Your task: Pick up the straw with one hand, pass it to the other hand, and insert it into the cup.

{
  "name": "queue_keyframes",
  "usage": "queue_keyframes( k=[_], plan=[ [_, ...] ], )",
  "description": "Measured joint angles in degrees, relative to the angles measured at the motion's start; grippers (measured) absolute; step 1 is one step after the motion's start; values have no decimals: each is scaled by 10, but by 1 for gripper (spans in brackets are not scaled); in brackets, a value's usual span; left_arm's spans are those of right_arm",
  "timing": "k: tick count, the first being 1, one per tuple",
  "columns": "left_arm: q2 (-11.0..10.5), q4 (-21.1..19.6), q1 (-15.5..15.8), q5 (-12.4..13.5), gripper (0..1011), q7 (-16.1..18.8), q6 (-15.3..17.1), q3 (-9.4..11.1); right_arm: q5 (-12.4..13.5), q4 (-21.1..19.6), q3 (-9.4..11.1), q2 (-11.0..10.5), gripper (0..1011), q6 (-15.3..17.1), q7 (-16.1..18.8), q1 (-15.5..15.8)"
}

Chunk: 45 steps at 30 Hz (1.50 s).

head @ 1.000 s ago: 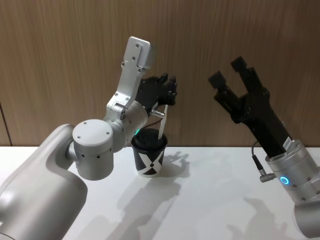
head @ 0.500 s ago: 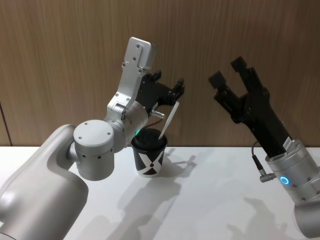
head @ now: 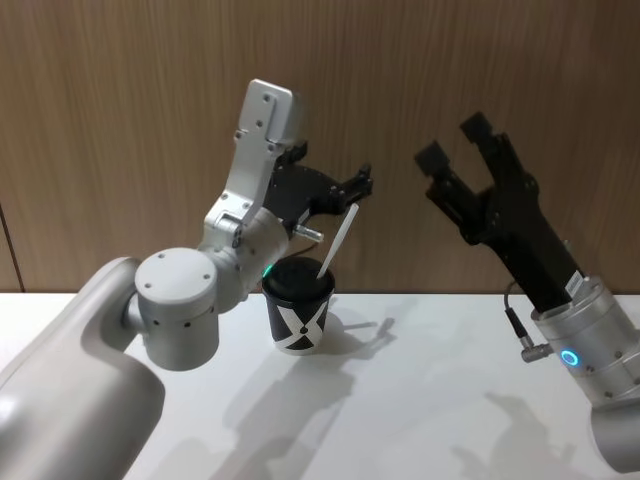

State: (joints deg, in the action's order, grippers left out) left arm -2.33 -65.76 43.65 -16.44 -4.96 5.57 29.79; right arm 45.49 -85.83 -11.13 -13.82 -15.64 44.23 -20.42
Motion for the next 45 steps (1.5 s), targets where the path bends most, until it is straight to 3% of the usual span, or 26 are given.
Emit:
queue_keyframes(
  k=[13, 26, 33, 45],
  plan=[
    [-40, -66, -50, -16, 1003, -44, -32, -16, -45, -19, -17, -30, 1001, 43, -45, -10],
    [-70, -115, -81, -32, 1003, -90, -58, -29, -58, -34, -34, -65, 1001, 100, -58, -11],
    [-83, -134, -91, -46, 1003, -119, -56, -35, -58, -36, -40, -79, 1001, 116, -58, -9],
    [-107, -167, -107, -75, 1003, -155, -19, -44, -54, -34, -48, -93, 1001, 129, -58, -9]
  ],
)
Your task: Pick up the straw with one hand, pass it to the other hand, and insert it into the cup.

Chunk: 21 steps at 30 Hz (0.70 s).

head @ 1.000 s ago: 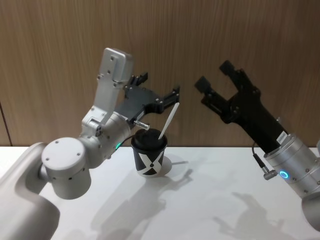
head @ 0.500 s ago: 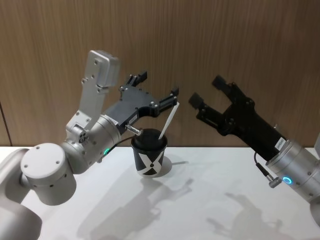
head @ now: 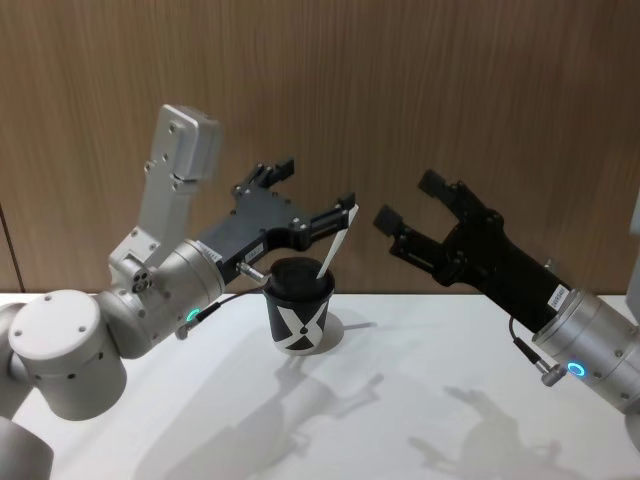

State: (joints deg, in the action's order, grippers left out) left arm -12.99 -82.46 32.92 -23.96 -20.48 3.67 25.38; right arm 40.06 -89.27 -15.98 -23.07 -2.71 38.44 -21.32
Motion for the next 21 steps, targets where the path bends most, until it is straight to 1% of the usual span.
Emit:
queue_keyframes(
  k=[11, 21],
  plan=[
    [-21, -29, -17, -23, 1003, -11, 35, -6, 2, 7, -7, -4, 1001, 0, -2, -3],
    [-30, -41, -25, -33, 1003, -14, 50, -8, 4, 11, -11, -5, 1001, -2, -4, -5]
  ],
)
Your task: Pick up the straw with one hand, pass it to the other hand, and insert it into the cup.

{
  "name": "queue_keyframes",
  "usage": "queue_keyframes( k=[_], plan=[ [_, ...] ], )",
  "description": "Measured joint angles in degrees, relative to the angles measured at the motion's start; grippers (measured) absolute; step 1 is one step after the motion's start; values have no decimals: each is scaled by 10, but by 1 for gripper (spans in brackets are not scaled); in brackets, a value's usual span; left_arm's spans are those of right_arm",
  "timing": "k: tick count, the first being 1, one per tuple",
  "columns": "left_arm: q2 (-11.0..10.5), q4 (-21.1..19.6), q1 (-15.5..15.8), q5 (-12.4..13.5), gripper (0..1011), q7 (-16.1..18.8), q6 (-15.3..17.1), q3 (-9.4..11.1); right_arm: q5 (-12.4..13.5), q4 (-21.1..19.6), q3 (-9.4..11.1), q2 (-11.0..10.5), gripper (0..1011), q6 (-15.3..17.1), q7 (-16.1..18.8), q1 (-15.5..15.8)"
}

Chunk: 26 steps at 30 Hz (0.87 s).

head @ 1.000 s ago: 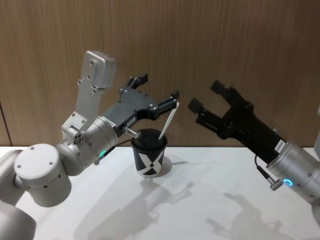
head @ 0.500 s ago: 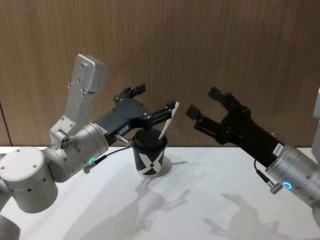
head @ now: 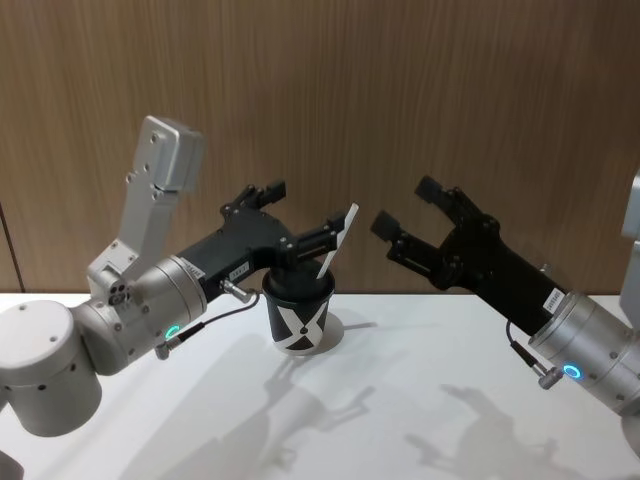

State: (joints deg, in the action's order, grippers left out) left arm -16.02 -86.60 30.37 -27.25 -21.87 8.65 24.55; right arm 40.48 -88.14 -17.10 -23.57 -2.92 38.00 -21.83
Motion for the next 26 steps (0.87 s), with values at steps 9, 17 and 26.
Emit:
queue_keyframes(
  k=[9, 17, 26],
  plan=[
    [-4, -5, -3, -4, 1003, -1, 6, -1, 1, 2, -1, 0, 1001, -1, -1, -1],
    [-6, -8, -5, -6, 1003, -2, 9, -1, 2, 2, -2, -1, 1001, -2, -1, -1],
    [-7, -9, -6, -7, 1002, -2, 10, -2, 2, 3, -3, -1, 1001, -2, -2, -1]
  ],
)
